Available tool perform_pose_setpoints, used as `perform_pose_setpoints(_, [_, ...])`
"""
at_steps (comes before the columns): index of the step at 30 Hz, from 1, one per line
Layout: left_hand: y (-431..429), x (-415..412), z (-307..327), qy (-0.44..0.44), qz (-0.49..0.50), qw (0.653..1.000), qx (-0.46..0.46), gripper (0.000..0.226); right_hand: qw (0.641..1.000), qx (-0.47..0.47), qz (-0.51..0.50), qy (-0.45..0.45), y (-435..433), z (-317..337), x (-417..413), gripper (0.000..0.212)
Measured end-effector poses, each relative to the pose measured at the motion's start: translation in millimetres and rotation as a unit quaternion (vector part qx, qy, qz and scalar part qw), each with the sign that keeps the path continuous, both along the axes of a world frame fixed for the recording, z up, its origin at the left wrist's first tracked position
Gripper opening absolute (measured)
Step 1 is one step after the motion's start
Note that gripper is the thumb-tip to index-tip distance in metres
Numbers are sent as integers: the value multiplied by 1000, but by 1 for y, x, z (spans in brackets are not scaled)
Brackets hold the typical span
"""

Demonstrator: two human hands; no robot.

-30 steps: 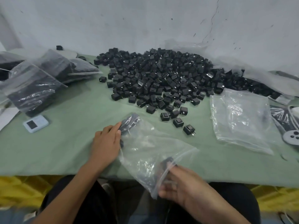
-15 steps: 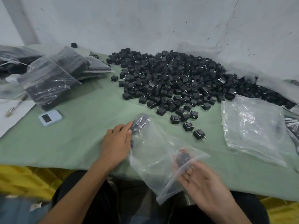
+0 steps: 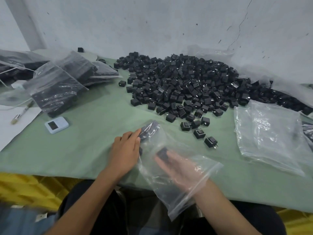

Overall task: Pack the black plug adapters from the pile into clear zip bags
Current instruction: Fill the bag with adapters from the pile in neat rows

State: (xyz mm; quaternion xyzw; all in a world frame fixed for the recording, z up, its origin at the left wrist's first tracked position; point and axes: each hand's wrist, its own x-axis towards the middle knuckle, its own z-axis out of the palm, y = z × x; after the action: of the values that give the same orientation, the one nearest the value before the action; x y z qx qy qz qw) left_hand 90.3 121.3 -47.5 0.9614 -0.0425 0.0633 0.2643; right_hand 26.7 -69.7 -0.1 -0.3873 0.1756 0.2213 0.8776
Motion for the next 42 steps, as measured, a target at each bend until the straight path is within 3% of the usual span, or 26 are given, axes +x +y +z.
perform_pose_setpoints(4, [0, 0, 0, -5, 0, 1000, -1, 46, 1000, -10, 5, -21, 20, -10, 11, 15])
perform_pose_setpoints(8, [-1, 1, 0, -8, 4, 1000, -5, 46, 998, -42, -5, -47, 44, -9, 30, 25])
perform_pose_setpoints(13, [-1, 0, -1, -11, 7, 1000, -16, 45, 975, -158, 15, -156, 53, -24, 39, 21])
perform_pose_setpoints(18, [-1, -1, -1, -13, 5, 999, -32, 44, 849, -475, 25, -229, 52, -43, 41, 29])
perform_pose_setpoints(25, [2, -3, 1, -5, 16, 996, -93, 39, 832, -478, 49, -279, 48, -40, 37, 31])
perform_pose_setpoints(30, [3, -3, 2, -12, 18, 994, -108, 38, 777, -544, 86, -305, 42, -39, 36, 45])
perform_pose_setpoints(31, [4, -2, 2, -14, 16, 994, -107, 37, 783, -536, 83, -306, 45, -39, 33, 46])
perform_pose_setpoints(34, [6, -2, -1, -25, 13, 992, -127, 35, 870, -392, 46, -296, 52, -41, 27, 36])
perform_pose_setpoints(35, [6, -3, -3, -30, 15, 990, -138, 35, 882, -353, 47, -307, 53, -45, 25, 34])
perform_pose_setpoints(38, [6, -5, -5, -43, 34, 985, -165, 33, 860, -387, 71, -324, 57, -43, 28, 37])
perform_pose_setpoints(40, [6, -6, -5, -46, 37, 985, -164, 32, 868, -387, 68, -303, 55, -48, 32, 40])
perform_pose_setpoints(41, [6, -6, -4, -47, 34, 986, -155, 32, 859, -408, 76, -299, 54, -51, 33, 44])
perform_pose_setpoints(42, [6, -5, -3, -49, 29, 988, -141, 32, 823, -473, 84, -304, 50, -53, 35, 49])
